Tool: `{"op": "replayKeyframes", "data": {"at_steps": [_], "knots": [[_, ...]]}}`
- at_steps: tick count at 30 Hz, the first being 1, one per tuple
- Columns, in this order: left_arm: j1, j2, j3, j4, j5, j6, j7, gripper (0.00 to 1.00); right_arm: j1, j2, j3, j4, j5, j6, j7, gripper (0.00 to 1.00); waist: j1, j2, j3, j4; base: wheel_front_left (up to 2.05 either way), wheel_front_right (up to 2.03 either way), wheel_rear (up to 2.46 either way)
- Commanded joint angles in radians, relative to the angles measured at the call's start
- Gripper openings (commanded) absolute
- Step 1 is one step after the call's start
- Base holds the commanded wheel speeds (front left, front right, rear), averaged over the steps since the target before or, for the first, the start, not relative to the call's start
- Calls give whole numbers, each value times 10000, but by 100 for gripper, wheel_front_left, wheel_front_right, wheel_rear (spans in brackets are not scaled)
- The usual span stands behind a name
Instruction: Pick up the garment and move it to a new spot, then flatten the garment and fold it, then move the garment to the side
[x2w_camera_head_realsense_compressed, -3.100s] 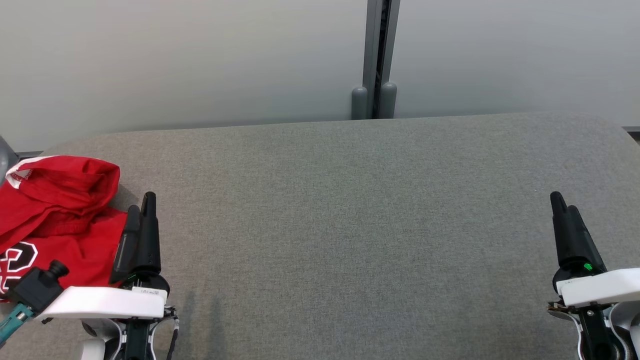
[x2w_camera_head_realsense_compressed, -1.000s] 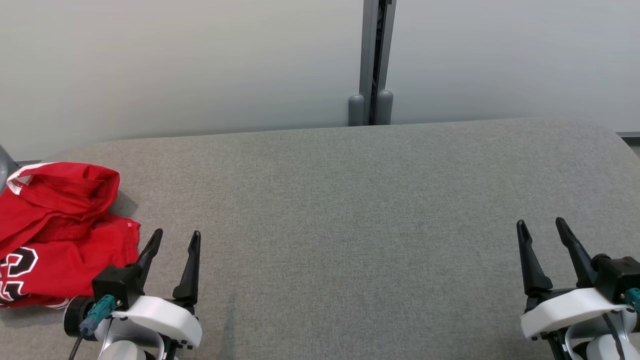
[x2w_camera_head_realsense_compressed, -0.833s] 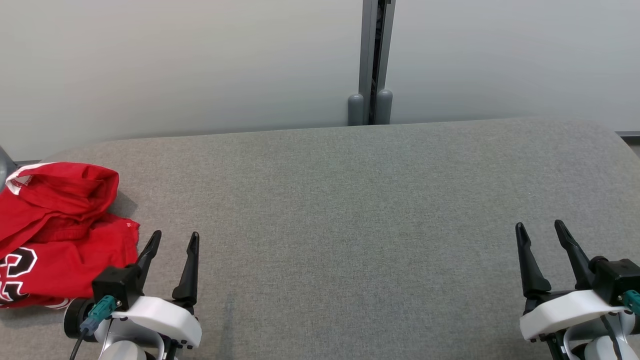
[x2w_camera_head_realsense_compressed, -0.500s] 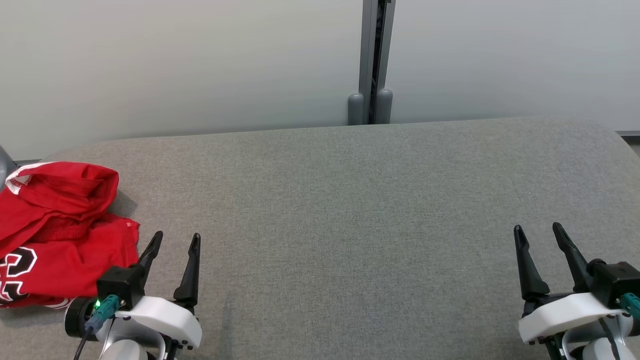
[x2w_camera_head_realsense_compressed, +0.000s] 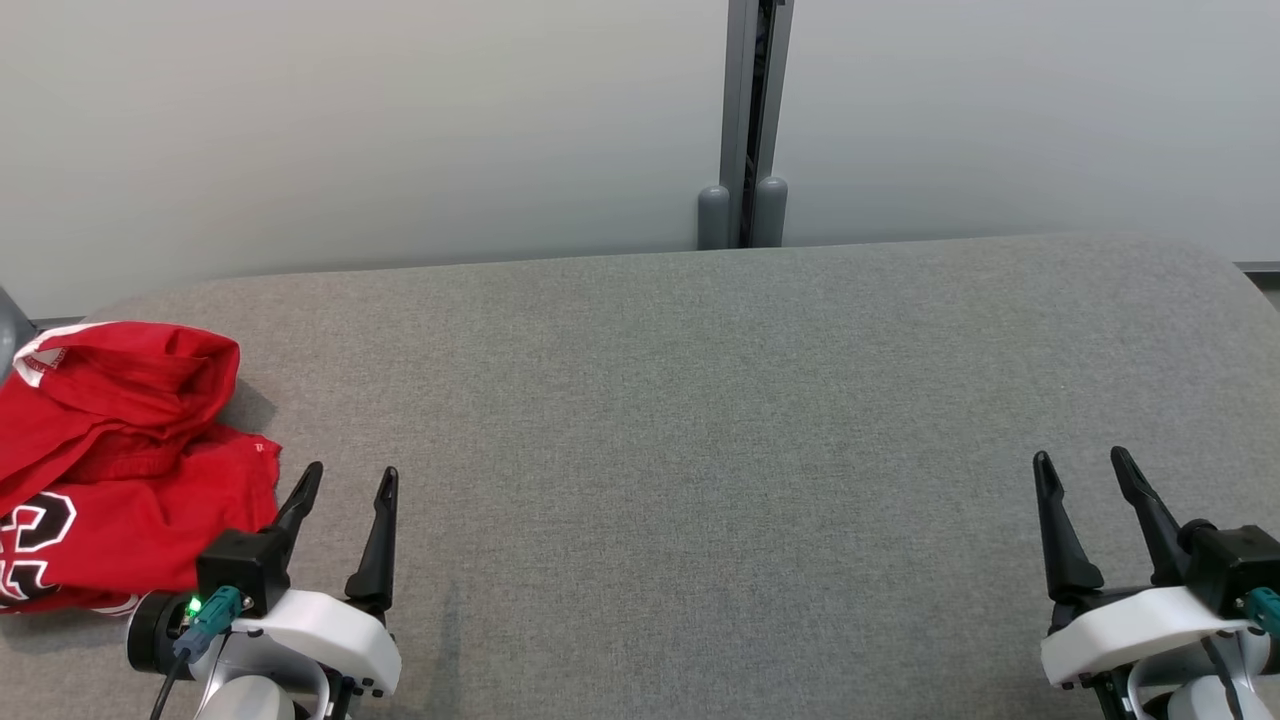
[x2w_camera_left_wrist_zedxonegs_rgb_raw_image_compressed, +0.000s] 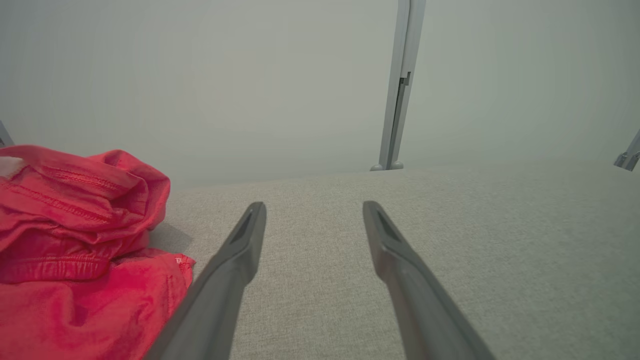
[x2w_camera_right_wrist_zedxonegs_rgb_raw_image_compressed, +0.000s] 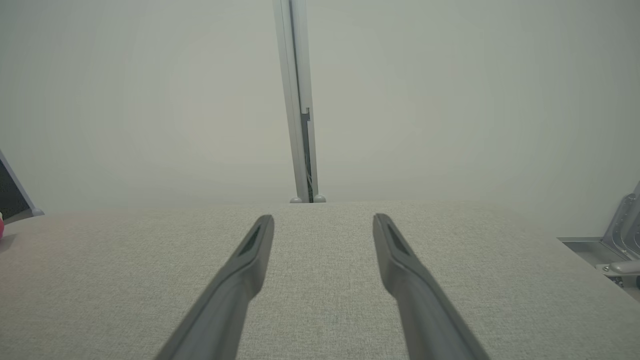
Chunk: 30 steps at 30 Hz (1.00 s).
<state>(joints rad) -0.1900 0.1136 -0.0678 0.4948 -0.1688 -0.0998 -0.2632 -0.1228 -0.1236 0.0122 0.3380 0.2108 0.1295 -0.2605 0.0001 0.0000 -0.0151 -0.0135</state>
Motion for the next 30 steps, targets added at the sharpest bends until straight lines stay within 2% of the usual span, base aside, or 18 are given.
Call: {"op": "replayKeyframes", "data": {"at_steps": [1,17,23,30], "knots": [[-146,20,46,52,-56,-34,-11,100,-95,-33,-20,30,66,22,-76,100,-1,0,-6,5,0,0,0],[-207,-73,77,237,-75,-21,-11,100,-36,-100,-2,95,84,22,-77,100,-1,0,-67,142,0,0,0],[-305,-108,218,173,-172,37,-11,100,-18,-80,42,-52,112,22,-75,100,-1,0,-57,567,0,0,0],[-278,-84,438,99,-241,67,-11,100,-110,-133,181,-239,209,22,-67,100,-1,0,47,1380,0,0,0]]}}
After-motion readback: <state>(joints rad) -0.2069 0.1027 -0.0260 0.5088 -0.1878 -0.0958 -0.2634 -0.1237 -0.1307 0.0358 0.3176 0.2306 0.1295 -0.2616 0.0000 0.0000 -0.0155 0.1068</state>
